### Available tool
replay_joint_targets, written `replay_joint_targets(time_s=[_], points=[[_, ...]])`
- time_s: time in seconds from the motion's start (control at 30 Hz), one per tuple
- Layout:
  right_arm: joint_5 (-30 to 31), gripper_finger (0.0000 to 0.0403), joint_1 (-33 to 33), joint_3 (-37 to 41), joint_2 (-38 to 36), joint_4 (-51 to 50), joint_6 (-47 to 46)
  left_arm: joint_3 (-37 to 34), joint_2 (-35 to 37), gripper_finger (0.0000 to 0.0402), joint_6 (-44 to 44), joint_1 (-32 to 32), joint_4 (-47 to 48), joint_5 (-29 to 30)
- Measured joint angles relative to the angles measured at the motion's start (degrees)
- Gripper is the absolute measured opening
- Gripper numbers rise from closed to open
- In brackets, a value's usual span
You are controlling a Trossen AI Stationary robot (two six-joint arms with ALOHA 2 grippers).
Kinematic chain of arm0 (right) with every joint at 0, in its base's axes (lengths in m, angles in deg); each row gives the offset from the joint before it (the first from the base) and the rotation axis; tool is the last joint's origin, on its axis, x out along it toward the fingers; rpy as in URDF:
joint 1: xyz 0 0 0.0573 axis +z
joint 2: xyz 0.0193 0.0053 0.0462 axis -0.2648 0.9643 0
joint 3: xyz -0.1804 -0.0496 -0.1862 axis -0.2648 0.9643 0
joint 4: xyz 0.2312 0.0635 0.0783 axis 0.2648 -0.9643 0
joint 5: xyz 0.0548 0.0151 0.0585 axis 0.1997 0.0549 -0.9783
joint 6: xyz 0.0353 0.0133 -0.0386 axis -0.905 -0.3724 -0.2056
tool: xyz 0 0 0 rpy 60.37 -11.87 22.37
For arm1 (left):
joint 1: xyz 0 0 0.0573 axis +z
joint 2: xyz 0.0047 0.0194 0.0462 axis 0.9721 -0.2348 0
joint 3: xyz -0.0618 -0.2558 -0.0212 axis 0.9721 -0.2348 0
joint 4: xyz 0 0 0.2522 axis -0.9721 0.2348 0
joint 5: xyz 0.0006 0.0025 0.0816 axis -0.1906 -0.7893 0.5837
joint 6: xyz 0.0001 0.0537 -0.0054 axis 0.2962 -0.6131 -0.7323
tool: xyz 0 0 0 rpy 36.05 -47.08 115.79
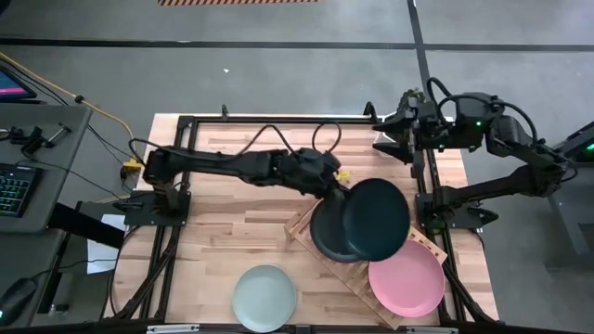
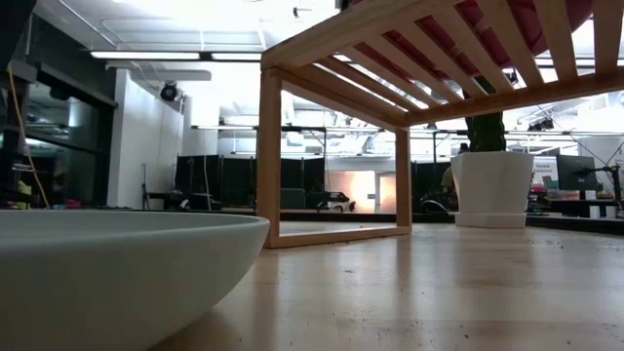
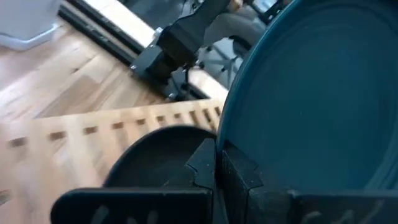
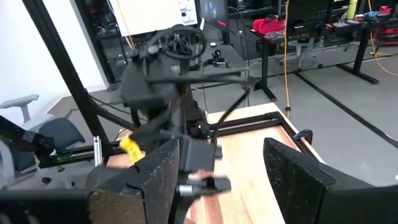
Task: Place and stack plates onto a shelf
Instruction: Stack the dark green plate on top of the light pink plate on the shelf
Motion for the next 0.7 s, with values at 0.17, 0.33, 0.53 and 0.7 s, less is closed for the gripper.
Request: replay_joint_targets(time_s=[0.17, 0.33, 0.53, 0.7], points=[[-0.01, 0.0218, 0.00, 0.02, 0.35, 0.07, -2.07, 0.00, -3.94, 0.0000, 1.29, -0.98, -7.44, -0.12], [0.49, 0.0218, 0.00, 0.02, 0.56, 0.02, -6.88, 0.00, -7.11, 0.0000, 3.11, -2.25, -14.86, -3.97], [3.81, 0.0218, 0.00, 0.02, 1.06, -0.02, -9.05, -0.04, -8.55, 0.0000, 3.34, -4.79, -19.86, -5.56], [4.62, 0.0218, 0.00, 0.02, 1.60, -0.14, -9.03, -0.04, -8.55, 0.0000, 0.19, -6.61, -20.01, -1.93]])
